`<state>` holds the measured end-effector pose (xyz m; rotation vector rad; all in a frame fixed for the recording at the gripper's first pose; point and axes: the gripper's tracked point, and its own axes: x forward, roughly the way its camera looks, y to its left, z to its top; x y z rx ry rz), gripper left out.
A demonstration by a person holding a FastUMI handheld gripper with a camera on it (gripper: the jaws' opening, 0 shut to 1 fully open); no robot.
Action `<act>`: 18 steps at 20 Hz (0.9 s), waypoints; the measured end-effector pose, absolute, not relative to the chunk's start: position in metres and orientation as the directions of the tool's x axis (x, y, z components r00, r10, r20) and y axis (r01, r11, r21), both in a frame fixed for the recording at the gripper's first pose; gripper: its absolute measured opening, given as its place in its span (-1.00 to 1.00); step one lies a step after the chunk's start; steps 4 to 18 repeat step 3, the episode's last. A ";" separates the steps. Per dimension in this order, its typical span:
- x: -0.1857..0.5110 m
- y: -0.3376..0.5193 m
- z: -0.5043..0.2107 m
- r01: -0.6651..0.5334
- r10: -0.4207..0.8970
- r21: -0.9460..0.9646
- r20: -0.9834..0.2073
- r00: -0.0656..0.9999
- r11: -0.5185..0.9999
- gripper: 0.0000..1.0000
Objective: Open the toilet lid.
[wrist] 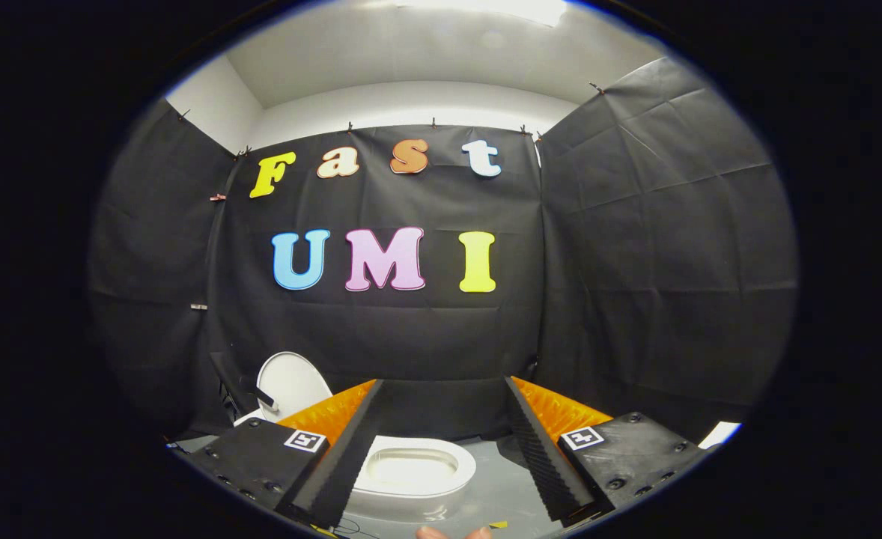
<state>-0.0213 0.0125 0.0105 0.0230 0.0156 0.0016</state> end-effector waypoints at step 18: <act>-0.020 0.017 0.002 -0.011 0.012 0.024 -0.037 0.999 1.000 0.96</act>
